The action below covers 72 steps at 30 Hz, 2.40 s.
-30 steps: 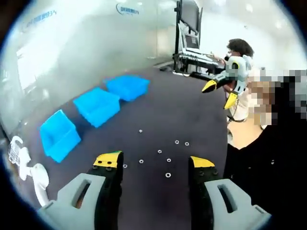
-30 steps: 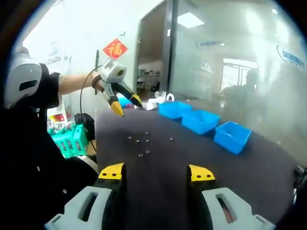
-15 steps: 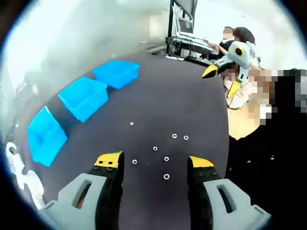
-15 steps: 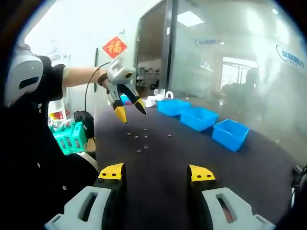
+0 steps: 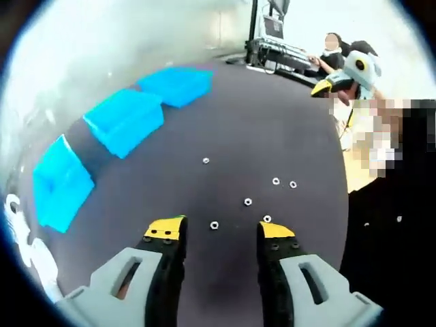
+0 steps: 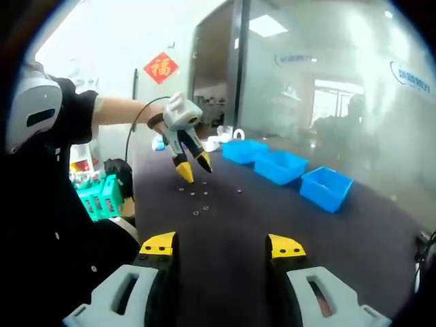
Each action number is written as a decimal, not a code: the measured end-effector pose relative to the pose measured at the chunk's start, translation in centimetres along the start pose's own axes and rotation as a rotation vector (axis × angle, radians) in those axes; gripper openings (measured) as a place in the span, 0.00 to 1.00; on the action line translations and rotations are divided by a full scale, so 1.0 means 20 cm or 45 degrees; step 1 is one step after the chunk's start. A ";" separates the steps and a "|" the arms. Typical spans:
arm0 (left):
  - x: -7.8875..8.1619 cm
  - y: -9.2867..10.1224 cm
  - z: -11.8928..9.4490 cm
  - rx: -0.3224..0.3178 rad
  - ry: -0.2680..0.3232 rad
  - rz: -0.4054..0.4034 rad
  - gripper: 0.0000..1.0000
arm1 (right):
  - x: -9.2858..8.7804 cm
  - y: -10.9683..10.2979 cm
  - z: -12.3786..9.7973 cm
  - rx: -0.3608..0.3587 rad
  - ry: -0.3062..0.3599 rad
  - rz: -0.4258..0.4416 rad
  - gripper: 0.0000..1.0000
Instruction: Sort the screws, nuts, and washers into the corresponding bins
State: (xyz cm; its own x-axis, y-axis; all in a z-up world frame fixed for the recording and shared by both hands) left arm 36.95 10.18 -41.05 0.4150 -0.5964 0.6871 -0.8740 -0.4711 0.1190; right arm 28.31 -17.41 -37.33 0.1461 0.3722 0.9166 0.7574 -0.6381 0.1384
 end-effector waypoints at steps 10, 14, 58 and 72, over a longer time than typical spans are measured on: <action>-0.02 -0.03 0.04 0.008 0.001 0.000 0.28 | -0.01 -0.01 0.00 0.002 -0.005 0.008 0.46; -0.04 -0.04 0.05 0.010 0.002 -0.025 0.25 | -0.01 -0.02 0.01 0.008 -0.008 0.005 0.46; 0.02 -0.03 0.00 0.095 0.519 -0.192 0.02 | -0.03 -0.03 -0.03 -0.056 0.051 0.053 0.46; 0.22 0.00 -0.29 0.433 0.980 -0.116 0.02 | 0.03 0.00 -0.05 -0.132 0.179 0.163 0.46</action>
State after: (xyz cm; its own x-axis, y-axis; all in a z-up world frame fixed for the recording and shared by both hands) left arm 37.28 11.37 -33.81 0.0845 0.0046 0.9964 -0.6706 -0.7393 0.0603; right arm 27.72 -17.82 -36.35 0.1411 0.1908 0.9714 0.6677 -0.7428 0.0489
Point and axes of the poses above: the point that each gripper's makers call its tool centre point, and the gripper's own axes: z roughly forward along the fingers, y roughly to its right, x roughly out of its top, the point moved 5 cm from there along -z, roughly backward along the fingers, and after that the axes turned 6 degrees about -x, right-handed, at the moved point
